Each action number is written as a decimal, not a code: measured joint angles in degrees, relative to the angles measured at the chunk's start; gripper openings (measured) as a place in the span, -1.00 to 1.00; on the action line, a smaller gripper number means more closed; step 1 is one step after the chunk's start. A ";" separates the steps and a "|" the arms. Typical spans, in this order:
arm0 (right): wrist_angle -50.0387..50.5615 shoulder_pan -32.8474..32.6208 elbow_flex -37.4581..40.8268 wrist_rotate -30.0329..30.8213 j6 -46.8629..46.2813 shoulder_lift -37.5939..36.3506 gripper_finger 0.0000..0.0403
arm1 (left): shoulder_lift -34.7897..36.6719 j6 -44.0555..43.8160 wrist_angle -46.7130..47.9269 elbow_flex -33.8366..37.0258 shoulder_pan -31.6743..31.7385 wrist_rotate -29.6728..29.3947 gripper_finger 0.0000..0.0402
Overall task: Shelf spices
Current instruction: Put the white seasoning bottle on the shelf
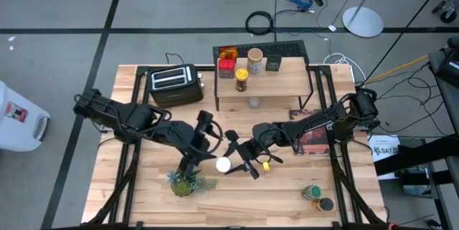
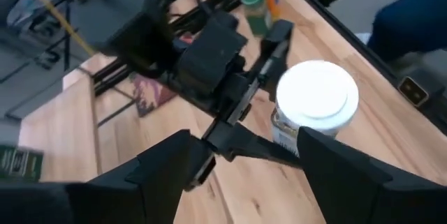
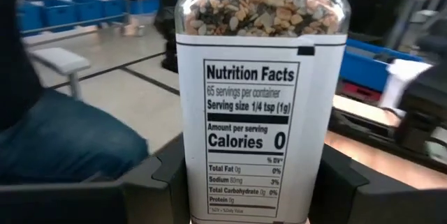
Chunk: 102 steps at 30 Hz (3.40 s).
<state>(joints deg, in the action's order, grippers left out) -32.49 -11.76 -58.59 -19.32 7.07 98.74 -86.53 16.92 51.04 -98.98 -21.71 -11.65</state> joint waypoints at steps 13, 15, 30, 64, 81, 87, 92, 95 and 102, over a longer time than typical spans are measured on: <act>-1.94 0.08 0.00 10.43 0.01 0.00 -0.08 | 0.56 -15.14 -1.91 0.00 -0.17 -4.14 0.35; -1.97 0.04 0.00 12.67 0.16 0.00 -0.08 | 0.85 -17.37 -3.01 0.00 -0.17 -4.31 0.35; -2.93 0.43 0.00 18.02 1.03 0.00 -0.08 | 0.61 -24.65 1.88 -0.02 -0.17 -6.85 0.36; -3.76 1.32 0.00 19.48 1.09 -0.04 -0.08 | -3.53 -26.81 3.49 0.52 -0.72 -10.35 0.64; -3.32 1.37 -0.02 19.90 1.16 -0.07 -0.08 | -3.53 -24.06 4.05 0.52 -0.76 -10.70 0.04; -3.25 1.37 -0.02 19.86 1.16 -0.07 -0.05 | -3.53 -23.64 4.02 0.52 -0.76 -10.72 0.05; -3.11 1.37 -0.04 19.86 1.31 -0.07 -0.04 | -3.53 -22.78 4.02 0.52 -0.76 -10.74 0.05; -2.98 1.37 -0.07 19.85 1.29 -0.09 -0.03 | -3.53 -22.45 4.46 0.11 -0.76 -10.74 0.05; -1.82 1.43 -0.13 22.45 2.01 -1.07 -0.01 | -3.55 -20.92 7.35 -2.11 -0.07 -11.30 0.06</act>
<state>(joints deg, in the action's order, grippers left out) -34.31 -10.33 -58.72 3.13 9.08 97.67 -90.08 -4.00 58.40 -101.09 -21.79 -22.96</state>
